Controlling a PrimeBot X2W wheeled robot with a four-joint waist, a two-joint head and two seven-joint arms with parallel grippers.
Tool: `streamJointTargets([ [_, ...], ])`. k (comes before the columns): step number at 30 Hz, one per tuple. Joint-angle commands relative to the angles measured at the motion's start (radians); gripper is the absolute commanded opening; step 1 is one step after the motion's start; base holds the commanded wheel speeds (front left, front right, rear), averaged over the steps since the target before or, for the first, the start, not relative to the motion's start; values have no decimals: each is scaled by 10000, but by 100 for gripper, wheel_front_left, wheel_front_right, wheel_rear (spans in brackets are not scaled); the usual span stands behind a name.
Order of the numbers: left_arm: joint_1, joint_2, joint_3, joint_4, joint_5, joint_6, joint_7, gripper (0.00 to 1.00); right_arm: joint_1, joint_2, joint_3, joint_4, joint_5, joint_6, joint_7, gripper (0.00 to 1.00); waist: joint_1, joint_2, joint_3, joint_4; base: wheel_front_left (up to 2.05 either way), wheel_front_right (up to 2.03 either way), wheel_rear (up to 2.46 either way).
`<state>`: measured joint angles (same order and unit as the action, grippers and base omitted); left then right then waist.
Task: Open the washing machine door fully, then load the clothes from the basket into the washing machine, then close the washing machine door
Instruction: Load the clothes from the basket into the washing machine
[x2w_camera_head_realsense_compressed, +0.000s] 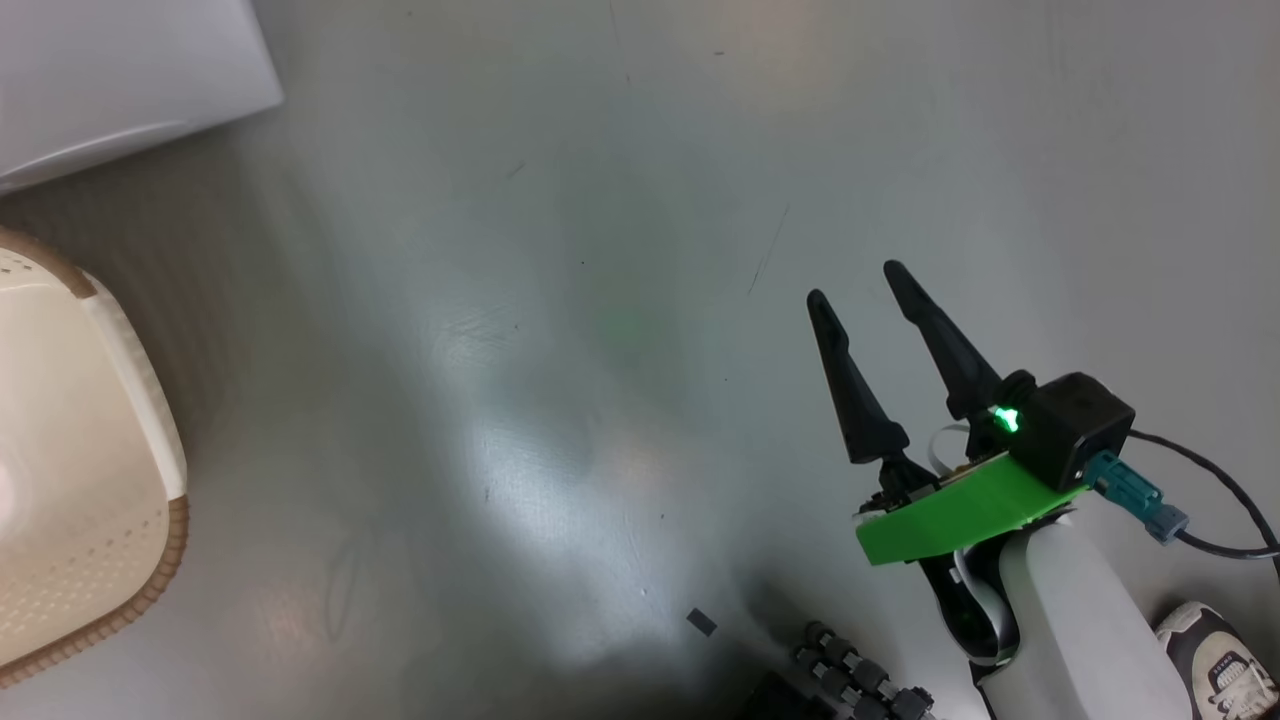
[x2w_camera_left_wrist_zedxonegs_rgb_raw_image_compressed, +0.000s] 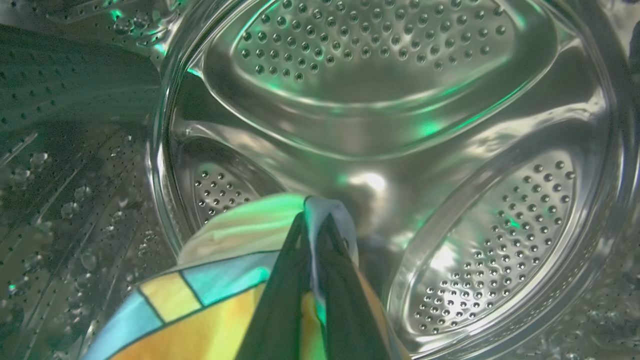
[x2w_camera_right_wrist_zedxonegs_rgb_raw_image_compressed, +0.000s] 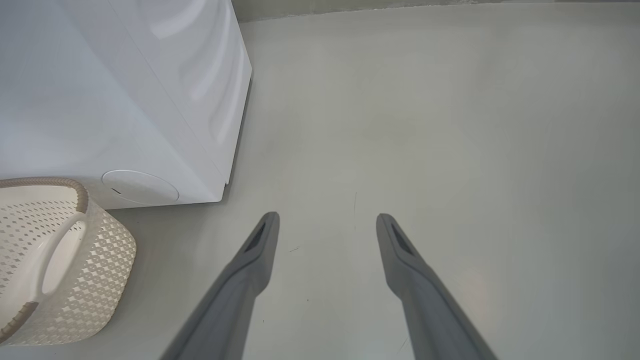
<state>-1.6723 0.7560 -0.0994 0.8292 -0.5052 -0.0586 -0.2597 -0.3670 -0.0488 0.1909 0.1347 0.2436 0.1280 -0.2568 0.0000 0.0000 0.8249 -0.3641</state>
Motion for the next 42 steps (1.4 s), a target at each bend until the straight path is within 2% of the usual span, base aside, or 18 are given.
streamJointTargets([
  [1,477,331,94,-154,174,-120,-18,0,191,-14,188,-200,39,27,-49,100,0,0,-19,34,0,0,0],
  [6,768,78,112,429,338,-332,-19,0,183,-14,175,-156,-11,27,-49,100,0,0,-60,109,0,0,0],
  [11,744,-115,-537,1602,525,-590,96,0,161,-14,220,-120,-60,27,-49,100,0,0,-110,163,0,0,0],
  [17,482,-169,-1081,2396,548,-696,219,0,140,-14,213,-84,-104,27,-49,100,0,0,-111,154,0,0,0],
  [18,443,-175,-1135,2491,522,-702,212,3,140,-14,208,-71,-104,27,-49,100,0,0,-121,153,0,0,0],
  [19,410,-179,-1190,2580,502,-707,202,57,139,-14,205,-57,-104,27,-49,100,0,0,-136,154,0,0,0],
  [20,381,-185,-1236,2672,475,-710,193,100,139,-14,209,-45,-103,27,-49,100,0,0,-154,155,0,0,0],
  [32,578,-327,-1898,2992,-206,-719,75,100,222,-14,155,12,-224,27,-49,100,0,0,-554,301,0,0,0],
  [42,2336,-578,-2067,2194,-1032,-720,-15,100,380,-14,-134,76,-662,27,-49,100,0,0,-1455,821,0,0,0],
])
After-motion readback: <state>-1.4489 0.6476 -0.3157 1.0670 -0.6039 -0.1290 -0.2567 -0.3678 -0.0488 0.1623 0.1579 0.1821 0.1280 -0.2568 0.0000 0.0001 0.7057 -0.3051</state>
